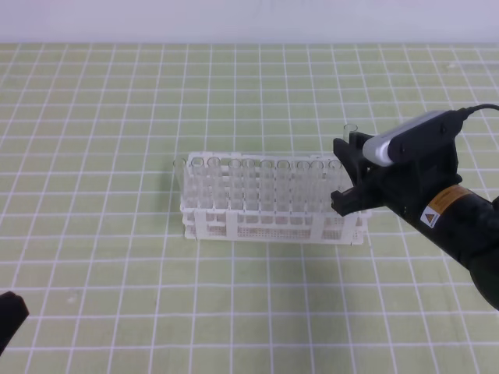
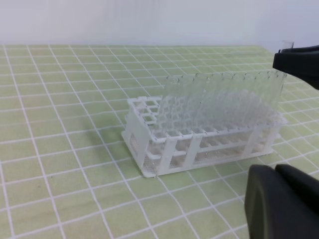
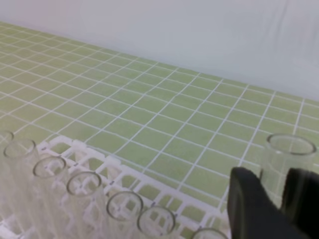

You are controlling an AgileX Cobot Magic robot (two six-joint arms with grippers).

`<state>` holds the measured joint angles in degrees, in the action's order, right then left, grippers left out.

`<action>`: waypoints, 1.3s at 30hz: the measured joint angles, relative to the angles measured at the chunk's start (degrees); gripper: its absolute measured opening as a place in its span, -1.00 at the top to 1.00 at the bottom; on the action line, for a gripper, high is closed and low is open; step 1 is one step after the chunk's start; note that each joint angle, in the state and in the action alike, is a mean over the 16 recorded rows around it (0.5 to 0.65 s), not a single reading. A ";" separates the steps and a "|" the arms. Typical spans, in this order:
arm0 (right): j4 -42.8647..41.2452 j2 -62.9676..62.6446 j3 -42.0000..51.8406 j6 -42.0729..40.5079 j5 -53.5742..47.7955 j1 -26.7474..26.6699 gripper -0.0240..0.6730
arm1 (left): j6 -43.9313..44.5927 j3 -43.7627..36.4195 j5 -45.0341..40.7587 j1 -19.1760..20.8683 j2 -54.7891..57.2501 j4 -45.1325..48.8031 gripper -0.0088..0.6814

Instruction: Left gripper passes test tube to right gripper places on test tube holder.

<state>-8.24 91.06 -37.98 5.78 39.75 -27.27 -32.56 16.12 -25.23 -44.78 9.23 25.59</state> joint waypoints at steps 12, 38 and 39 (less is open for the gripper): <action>0.37 0.00 0.01 0.21 -0.81 0.09 0.00 | 0.01 0.00 0.05 -0.01 -0.04 0.00 0.98; 0.15 -5.18 0.15 0.26 -4.19 0.13 -0.27 | -0.02 0.00 -0.09 -0.02 -0.10 -0.06 0.98; 0.15 -5.66 0.16 0.26 -4.44 0.13 -0.26 | -0.01 0.00 -0.05 -0.02 -0.06 -0.03 0.98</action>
<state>-8.10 85.41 -37.82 6.04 35.32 -27.14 -32.57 16.12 -25.28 -44.79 9.17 25.56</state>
